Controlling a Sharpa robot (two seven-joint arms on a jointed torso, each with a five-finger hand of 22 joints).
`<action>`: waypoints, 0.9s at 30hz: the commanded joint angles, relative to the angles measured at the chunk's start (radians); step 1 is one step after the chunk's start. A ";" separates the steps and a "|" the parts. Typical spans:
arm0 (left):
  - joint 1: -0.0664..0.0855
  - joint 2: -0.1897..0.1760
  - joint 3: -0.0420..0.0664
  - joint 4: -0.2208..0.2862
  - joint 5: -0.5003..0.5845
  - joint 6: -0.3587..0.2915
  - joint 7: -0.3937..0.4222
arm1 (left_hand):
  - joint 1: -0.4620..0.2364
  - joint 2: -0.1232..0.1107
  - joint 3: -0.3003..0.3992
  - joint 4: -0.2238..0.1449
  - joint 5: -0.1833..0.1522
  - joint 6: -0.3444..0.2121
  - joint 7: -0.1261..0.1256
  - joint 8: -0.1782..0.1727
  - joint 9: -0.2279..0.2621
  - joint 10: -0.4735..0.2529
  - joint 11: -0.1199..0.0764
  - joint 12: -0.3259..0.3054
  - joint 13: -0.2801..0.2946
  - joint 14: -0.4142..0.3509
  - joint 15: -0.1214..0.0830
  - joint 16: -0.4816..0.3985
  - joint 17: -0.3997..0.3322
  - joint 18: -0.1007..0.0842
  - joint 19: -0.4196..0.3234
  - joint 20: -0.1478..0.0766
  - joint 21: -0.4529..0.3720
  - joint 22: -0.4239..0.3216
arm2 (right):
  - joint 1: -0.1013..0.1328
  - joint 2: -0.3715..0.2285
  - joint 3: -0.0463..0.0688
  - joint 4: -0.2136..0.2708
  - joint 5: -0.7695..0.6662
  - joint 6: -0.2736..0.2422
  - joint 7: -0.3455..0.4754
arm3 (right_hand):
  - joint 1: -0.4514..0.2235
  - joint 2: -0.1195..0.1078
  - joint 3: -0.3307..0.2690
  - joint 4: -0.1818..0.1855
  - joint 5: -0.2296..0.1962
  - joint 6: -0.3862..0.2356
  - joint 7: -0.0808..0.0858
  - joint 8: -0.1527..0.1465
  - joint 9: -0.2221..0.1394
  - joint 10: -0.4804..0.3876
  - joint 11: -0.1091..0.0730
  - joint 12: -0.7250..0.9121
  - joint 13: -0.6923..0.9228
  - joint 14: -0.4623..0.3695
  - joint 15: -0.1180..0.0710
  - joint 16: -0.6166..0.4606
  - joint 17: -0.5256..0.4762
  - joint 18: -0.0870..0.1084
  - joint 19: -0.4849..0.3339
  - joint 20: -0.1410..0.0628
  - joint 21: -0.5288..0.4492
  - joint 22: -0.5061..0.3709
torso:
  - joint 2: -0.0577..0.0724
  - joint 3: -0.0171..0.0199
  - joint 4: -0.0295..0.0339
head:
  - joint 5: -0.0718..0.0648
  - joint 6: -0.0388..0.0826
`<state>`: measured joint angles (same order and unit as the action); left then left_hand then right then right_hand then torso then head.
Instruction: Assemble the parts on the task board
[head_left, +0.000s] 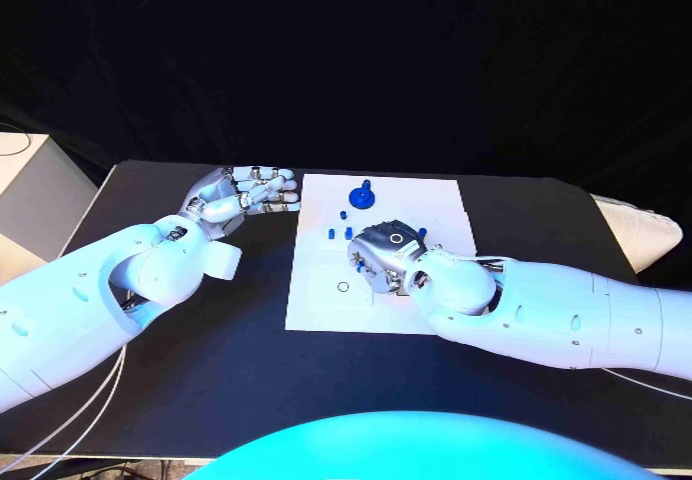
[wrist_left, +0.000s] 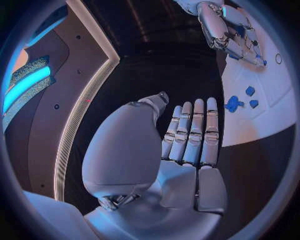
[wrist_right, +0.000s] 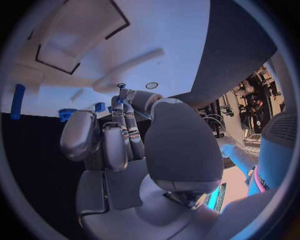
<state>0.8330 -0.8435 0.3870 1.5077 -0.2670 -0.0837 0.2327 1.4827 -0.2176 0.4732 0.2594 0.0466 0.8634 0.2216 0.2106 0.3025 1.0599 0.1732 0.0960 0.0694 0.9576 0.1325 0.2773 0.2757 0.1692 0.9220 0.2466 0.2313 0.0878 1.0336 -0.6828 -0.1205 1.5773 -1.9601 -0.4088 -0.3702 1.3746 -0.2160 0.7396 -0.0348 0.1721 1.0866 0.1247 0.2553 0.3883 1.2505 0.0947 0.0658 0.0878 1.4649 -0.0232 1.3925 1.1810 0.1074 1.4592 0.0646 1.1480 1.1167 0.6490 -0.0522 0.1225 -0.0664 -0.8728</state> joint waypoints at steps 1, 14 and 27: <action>-0.001 0.002 0.001 0.001 0.003 0.017 0.004 | 0.001 0.011 -0.003 0.002 0.004 0.006 0.006 0.001 -0.002 -0.002 0.000 0.006 0.001 0.006 0.002 -0.005 0.001 0.015 0.010 0.000 -0.004 -0.001 | -0.006 0.001 -0.004 -0.002 -0.008 0.022 0.006 | 0.012 0.021 0.004 0.000 0.002 0.003 0.001 0.004 0.001 0.044 -0.039 0.004 0.022 0.041 -0.007 0.002 0.000 -0.012 0.002 0.001 0.002 0.001 | 0.000 0.0002 -0.0005 | 0.000 0.000; -0.001 0.003 0.001 0.000 0.003 0.017 0.003 | 0.001 0.011 -0.003 0.002 0.004 0.006 0.006 0.001 -0.002 -0.002 0.000 0.006 0.001 0.006 0.002 -0.005 0.001 0.015 0.010 0.000 -0.004 -0.001 | -0.010 0.009 -0.006 -0.017 -0.006 0.024 0.010 | 0.010 0.021 0.005 0.000 0.003 0.002 0.001 0.004 0.002 0.044 -0.038 0.003 0.022 0.040 -0.007 0.000 -0.005 -0.011 0.000 0.001 -0.004 -0.005 | 0.001 0.0003 0.0001 | -0.001 0.000; -0.002 0.003 0.001 -0.002 0.003 0.018 0.002 | 0.001 0.011 -0.003 0.002 0.004 0.006 0.006 0.001 -0.002 -0.002 0.000 0.006 0.001 0.006 0.002 -0.005 0.001 0.015 0.010 0.000 -0.004 -0.001 | -0.014 0.010 -0.009 -0.021 0.007 0.024 0.023 | 0.006 0.017 0.004 0.000 0.003 -0.001 0.002 0.002 0.002 0.039 -0.037 0.001 0.021 0.037 -0.006 -0.006 -0.018 -0.009 -0.004 0.001 -0.015 -0.016 | 0.000 0.0000 -0.0002 | 0.000 0.000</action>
<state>0.8314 -0.8429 0.3870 1.5052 -0.2670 -0.0820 0.2302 1.4827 -0.2176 0.4732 0.2594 0.0466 0.8634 0.2216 0.2106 0.3025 1.0599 0.1732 0.0960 0.0694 0.9576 0.1325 0.2773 0.2755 0.1692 0.9220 0.2466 0.2313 0.0878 1.0259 -0.6721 -0.1239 1.5569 -1.9589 -0.4102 -0.3627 1.3746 -0.2160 0.7383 -0.0359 0.1685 1.0865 0.1247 0.2553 0.3890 1.2503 0.0946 0.0649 0.0877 1.4649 -0.0232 1.3925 1.1638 0.1074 1.4592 0.0646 1.1365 1.1009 0.6494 -0.0522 0.1225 -0.0666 -0.8728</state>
